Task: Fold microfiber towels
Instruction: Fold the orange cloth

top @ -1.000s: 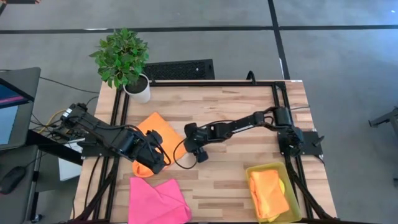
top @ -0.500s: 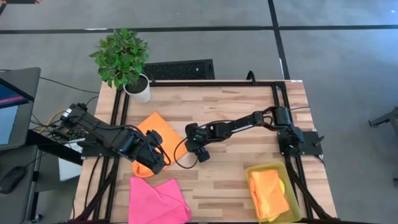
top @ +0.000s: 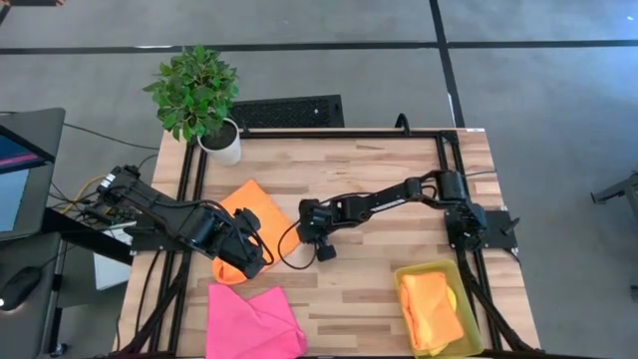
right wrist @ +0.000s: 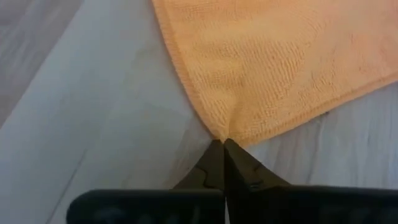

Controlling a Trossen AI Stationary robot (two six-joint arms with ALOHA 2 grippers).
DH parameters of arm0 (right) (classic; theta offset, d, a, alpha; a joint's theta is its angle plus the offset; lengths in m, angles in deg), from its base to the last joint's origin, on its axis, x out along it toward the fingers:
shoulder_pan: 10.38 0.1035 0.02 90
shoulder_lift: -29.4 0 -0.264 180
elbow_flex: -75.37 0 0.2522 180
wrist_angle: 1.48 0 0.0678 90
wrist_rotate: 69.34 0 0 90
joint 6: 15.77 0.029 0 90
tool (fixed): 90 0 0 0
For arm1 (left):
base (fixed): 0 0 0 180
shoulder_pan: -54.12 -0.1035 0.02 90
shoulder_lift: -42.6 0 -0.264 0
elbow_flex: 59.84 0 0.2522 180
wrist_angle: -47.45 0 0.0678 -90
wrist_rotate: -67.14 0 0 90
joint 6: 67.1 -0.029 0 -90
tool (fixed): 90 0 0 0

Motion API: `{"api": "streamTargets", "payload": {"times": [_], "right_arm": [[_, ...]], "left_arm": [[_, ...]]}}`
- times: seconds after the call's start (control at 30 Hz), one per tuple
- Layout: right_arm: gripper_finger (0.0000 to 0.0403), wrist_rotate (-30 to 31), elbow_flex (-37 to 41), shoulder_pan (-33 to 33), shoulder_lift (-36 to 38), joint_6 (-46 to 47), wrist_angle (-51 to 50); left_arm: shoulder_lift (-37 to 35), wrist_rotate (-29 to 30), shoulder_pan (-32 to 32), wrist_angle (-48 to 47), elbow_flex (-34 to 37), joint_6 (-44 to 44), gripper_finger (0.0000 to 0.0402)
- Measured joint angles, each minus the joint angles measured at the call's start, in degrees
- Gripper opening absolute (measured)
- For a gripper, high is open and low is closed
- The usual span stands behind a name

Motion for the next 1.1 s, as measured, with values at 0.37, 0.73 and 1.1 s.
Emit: {"api": "streamTargets", "payload": {"times": [0.37,0.73,1.1], "right_arm": [[0.0008,-1.14,0.65,-1.78,7.17,7.29,-15.98],[0.0003,-1.08,0.22,-2.94,15.71,7.83,-28.20],[0.0003,-1.11,0.28,-4.63,16.17,7.77,-30.73]], "left_arm": [[0.33,-0.40,0.00,-0.07,0.04,0.58,0.0000],[0.33,1.92,-0.96,0.01,0.04,-3.52,0.0030],[0.85,-6.70,-1.63,5.71,7.81,-9.38,0.0099]]}}
